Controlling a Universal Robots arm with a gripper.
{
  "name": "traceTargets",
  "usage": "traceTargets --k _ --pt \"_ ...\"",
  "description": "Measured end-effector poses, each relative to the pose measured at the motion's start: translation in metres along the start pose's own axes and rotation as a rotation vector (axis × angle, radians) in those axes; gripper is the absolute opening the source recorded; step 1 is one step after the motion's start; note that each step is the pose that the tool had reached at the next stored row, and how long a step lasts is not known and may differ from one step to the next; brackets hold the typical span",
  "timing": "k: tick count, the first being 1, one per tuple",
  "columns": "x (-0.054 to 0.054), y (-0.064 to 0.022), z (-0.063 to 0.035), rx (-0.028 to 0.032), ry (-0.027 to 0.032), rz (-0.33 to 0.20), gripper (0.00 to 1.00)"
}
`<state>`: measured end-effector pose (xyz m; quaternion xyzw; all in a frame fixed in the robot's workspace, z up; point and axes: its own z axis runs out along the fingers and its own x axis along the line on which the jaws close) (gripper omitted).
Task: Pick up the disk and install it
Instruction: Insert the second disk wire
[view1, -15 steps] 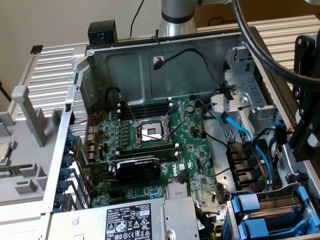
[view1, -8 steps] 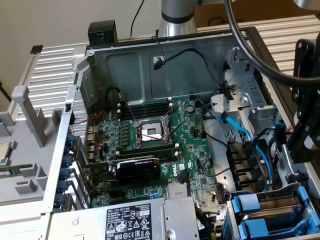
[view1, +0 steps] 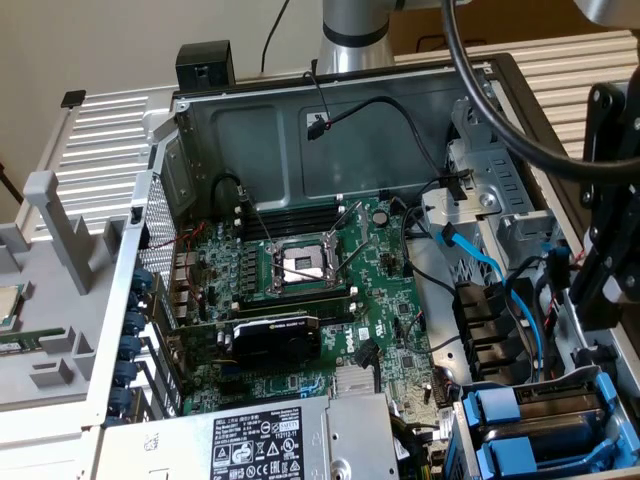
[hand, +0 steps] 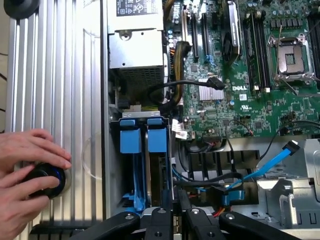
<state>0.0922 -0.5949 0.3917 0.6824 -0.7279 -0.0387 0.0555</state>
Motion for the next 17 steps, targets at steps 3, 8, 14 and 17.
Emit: traceTargets --k 3,8,14,17 --pt "0.001 -0.0003 0.0023 -0.0001 -0.0017 0.0 0.16" --pt "0.004 -0.0006 0.0053 -0.0003 -0.0049 -0.001 0.16" --pt "0.004 -0.0013 0.0111 -0.0137 -0.0125 -0.002 0.16" --pt "0.005 -0.0016 0.014 -0.0214 -0.017 -0.003 0.16"
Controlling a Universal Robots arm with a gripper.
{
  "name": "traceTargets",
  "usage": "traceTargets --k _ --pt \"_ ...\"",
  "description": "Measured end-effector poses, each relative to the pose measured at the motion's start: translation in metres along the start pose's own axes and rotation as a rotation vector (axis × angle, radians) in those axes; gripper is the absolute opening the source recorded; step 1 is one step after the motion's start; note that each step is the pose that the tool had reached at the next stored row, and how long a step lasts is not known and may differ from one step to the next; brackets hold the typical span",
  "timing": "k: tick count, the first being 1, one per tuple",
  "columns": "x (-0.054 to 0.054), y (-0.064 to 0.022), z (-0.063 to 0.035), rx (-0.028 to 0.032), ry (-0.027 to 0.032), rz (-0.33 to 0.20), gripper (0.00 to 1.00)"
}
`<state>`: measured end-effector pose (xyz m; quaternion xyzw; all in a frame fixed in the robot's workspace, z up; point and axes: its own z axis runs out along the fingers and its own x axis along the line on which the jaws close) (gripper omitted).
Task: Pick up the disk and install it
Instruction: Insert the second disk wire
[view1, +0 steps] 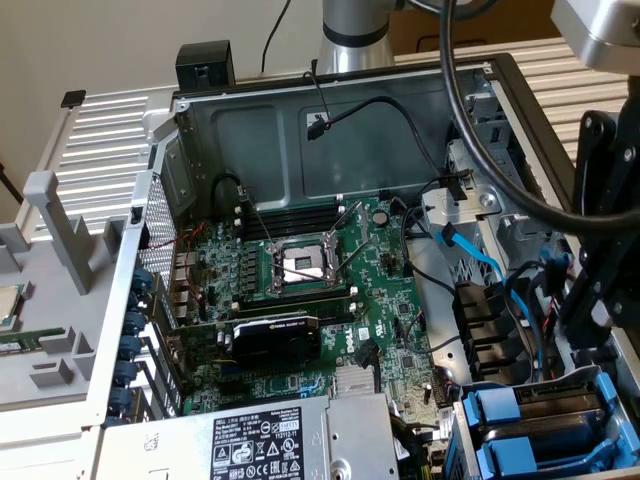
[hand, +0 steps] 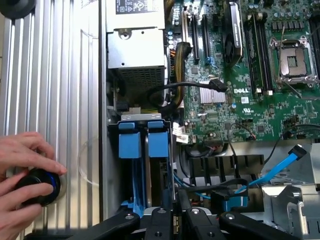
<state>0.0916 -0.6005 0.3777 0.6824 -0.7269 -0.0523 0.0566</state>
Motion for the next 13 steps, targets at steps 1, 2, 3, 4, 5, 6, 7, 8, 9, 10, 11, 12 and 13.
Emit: traceTargets --k 1,2,3,4,5,6,7,8,9,10,11,12,13 --pt "0.0006 -0.0003 0.0013 -0.0005 -0.0036 -0.001 0.16" --pt "0.0013 -0.0007 0.0025 -0.001 -0.0081 -0.001 0.16" --pt "0.0016 -0.0009 0.0038 -0.0013 -0.0119 -0.002 0.16" --pt "0.0017 -0.0012 0.0053 -0.0016 -0.0149 -0.002 0.16" --pt "0.0018 -0.0013 0.0066 -0.0018 -0.0178 -0.003 0.16" --pt "0.002 -0.0014 0.007 -0.0022 -0.0199 -0.003 0.16" --pt "0.002 -0.0014 0.007 -0.0025 -0.0203 -0.003 0.16" --pt "0.0021 -0.0015 0.007 -0.0025 -0.0204 -0.003 0.16" --pt "0.002 -0.0015 0.0071 -0.0025 -0.0205 -0.003 0.16" --pt "0.002 -0.0015 0.0072 -0.0025 -0.0204 -0.003 0.16" --pt "0.0021 -0.0015 0.0073 -0.0027 -0.0204 -0.003 0.16" --pt "0.0021 -0.0015 0.0073 -0.0029 -0.0204 -0.003 0.16" --pt "0.0021 -0.0015 0.0073 -0.0029 -0.0204 -0.003 0.16"
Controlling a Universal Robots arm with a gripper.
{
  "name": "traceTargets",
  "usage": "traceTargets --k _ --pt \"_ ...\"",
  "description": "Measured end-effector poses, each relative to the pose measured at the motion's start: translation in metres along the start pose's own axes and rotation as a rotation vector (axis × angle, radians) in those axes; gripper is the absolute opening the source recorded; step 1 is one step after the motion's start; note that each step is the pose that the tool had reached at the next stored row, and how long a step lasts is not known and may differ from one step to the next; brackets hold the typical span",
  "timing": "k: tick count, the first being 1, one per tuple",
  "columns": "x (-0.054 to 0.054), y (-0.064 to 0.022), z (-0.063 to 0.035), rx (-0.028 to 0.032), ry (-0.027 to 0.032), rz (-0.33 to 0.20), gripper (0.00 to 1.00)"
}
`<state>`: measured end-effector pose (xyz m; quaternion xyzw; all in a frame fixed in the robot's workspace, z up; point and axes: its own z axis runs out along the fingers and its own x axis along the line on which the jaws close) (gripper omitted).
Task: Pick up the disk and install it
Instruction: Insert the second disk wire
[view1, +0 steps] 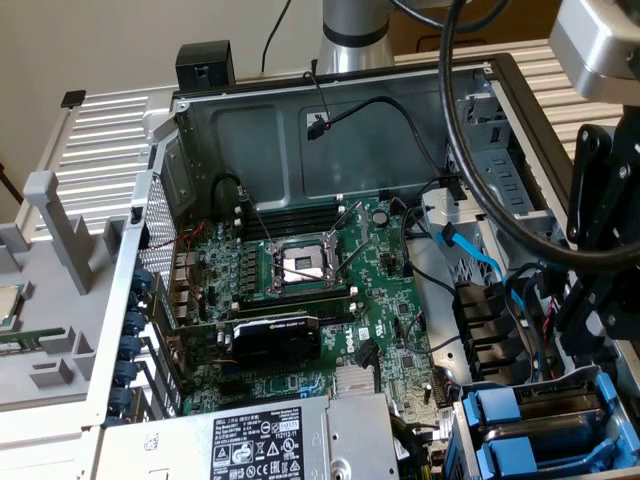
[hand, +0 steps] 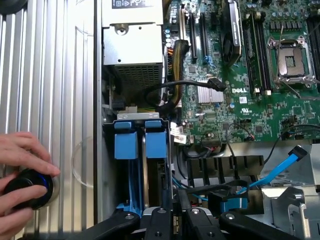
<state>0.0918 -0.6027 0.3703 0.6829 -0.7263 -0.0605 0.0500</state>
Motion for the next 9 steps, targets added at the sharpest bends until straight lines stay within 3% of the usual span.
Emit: traceTargets --k 9 --pt "0.0011 -0.0001 0.0001 -0.0002 -0.0023 0.0 0.16"
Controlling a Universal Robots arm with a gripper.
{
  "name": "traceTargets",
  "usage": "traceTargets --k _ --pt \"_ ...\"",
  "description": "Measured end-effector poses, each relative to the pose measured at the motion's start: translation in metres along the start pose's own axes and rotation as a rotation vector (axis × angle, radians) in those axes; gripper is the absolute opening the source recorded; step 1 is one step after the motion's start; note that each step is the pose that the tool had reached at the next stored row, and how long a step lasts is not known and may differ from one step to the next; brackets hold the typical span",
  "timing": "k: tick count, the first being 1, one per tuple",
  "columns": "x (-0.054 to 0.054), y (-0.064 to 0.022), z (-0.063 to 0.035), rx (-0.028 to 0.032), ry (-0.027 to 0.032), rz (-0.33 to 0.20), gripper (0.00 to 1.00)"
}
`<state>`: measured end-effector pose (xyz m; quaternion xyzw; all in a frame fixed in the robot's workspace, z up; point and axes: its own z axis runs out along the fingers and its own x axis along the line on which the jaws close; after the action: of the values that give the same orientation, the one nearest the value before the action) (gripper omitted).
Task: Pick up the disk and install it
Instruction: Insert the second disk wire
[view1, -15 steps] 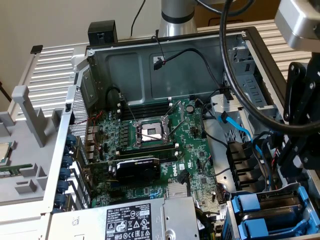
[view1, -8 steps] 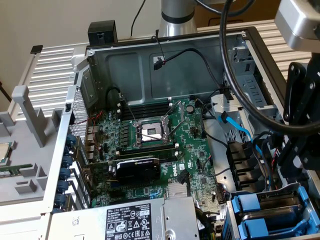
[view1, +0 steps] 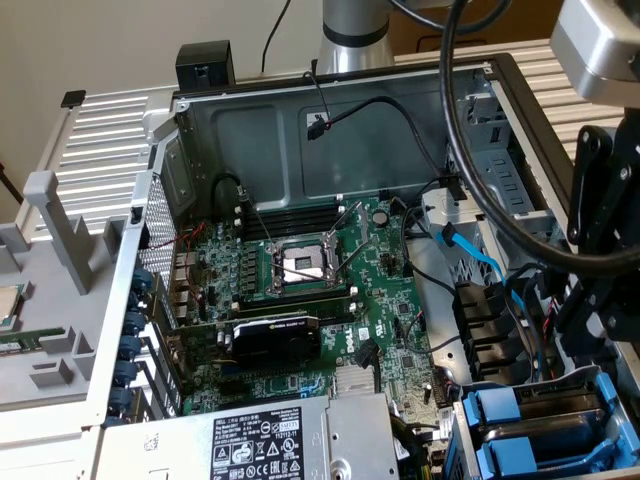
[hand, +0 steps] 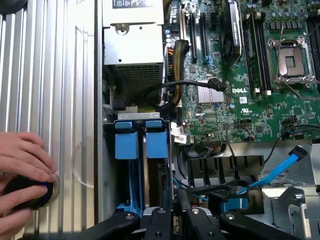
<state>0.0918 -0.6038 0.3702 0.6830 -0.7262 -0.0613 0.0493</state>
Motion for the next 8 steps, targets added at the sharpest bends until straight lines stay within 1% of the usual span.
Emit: traceTargets --k 8 --pt "0.0004 -0.0002 0.002 0.0 0.0003 0.0 0.16"
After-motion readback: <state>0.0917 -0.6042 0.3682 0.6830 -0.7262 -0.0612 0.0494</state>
